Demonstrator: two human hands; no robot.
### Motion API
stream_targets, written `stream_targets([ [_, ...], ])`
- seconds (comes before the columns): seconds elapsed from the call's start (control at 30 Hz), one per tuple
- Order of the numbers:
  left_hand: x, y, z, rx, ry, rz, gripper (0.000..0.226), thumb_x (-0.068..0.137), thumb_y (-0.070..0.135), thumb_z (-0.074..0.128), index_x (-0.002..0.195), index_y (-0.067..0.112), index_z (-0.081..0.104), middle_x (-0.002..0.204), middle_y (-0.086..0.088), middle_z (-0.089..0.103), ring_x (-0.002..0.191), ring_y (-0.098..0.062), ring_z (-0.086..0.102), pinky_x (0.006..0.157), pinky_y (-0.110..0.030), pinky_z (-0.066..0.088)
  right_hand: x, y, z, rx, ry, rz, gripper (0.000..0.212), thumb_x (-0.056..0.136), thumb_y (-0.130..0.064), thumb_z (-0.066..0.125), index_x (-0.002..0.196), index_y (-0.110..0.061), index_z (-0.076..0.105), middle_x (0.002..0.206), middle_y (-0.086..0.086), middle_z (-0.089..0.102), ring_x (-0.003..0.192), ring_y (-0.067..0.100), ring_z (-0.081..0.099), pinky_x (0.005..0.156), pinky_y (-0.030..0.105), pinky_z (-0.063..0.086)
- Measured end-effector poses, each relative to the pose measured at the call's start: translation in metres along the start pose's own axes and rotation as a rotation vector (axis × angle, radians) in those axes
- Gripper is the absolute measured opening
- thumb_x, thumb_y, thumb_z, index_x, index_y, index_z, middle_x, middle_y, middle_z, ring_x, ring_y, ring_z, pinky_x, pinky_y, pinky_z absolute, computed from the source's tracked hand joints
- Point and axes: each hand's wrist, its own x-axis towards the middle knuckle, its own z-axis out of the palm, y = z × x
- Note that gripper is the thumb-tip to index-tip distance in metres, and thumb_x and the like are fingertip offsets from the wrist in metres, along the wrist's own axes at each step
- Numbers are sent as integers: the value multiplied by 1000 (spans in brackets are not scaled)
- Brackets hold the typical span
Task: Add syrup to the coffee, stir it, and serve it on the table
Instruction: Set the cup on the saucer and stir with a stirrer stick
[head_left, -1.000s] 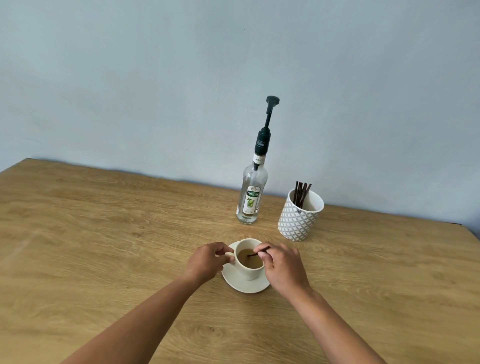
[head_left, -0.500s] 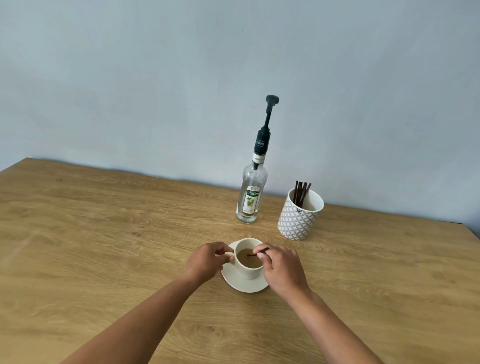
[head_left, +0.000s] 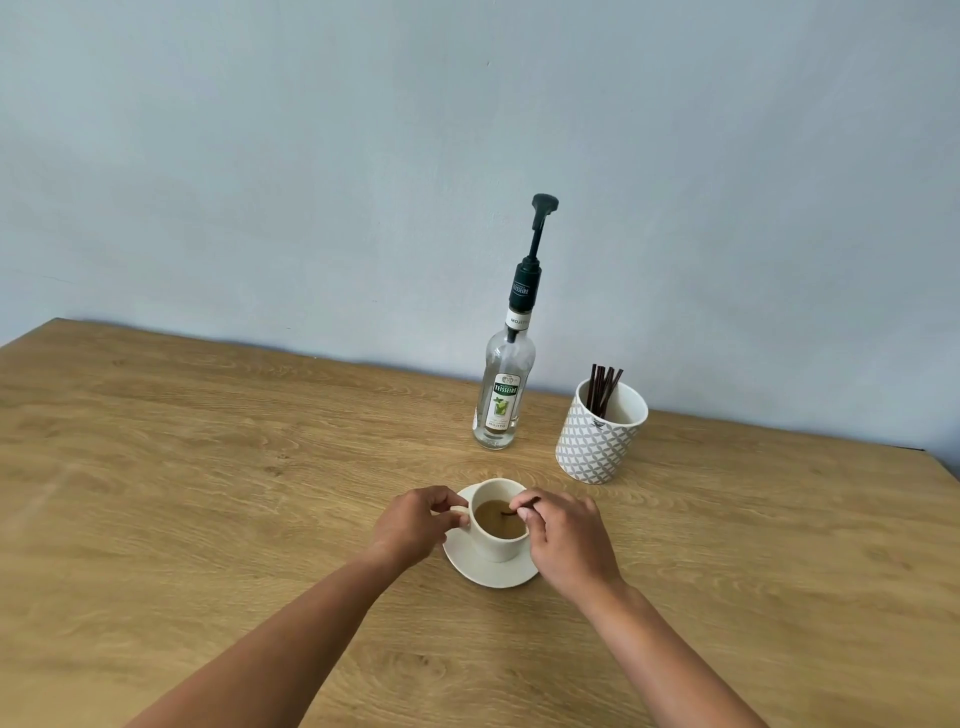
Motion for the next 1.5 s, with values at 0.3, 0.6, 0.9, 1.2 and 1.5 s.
stream_targets([
  [0.3, -1, 0, 0, 5, -4, -2, 7, 81, 35, 76, 83, 41, 73, 90, 19, 74, 64, -6, 70, 55, -26, 47, -3, -6, 4, 174, 0, -21, 16, 95, -17, 55, 99, -29, 65, 92, -11, 67, 88, 9, 57, 87, 32, 41],
  [0.6, -1, 1, -1, -11, -7, -14, 7, 79, 35, 77, 82, 41, 73, 89, 18, 74, 69, -13, 73, 58, -30, 51, 5, -1, -3, -36, -2, -33, 16, 94, -17, 54, 102, -26, 64, 93, -9, 69, 93, 15, 56, 89, 36, 40],
  [0.9, -1, 1, -1, -4, -10, -13, 8, 78, 37, 76, 82, 43, 73, 88, 20, 73, 61, -6, 68, 55, -28, 51, -1, -8, 1, 119, 7, -60, 16, 93, -14, 57, 99, -24, 67, 95, -18, 63, 94, 13, 56, 85, 33, 43],
  [1.2, -2, 2, -1, 4, -1, -4, 9, 81, 34, 76, 81, 42, 72, 88, 19, 73, 65, -8, 70, 57, -29, 52, 0, 0, 0, -6, 12, -20, 16, 95, -16, 52, 101, -26, 63, 95, -12, 67, 93, 12, 56, 86, 33, 37],
  [1.5, -2, 3, -1, 26, -3, 10, 7, 82, 33, 76, 87, 38, 73, 93, 15, 73, 66, -11, 69, 59, -31, 51, 2, -6, 5, 131, 20, -24, 18, 94, -16, 55, 100, -28, 67, 96, -14, 69, 92, 10, 58, 84, 32, 38],
])
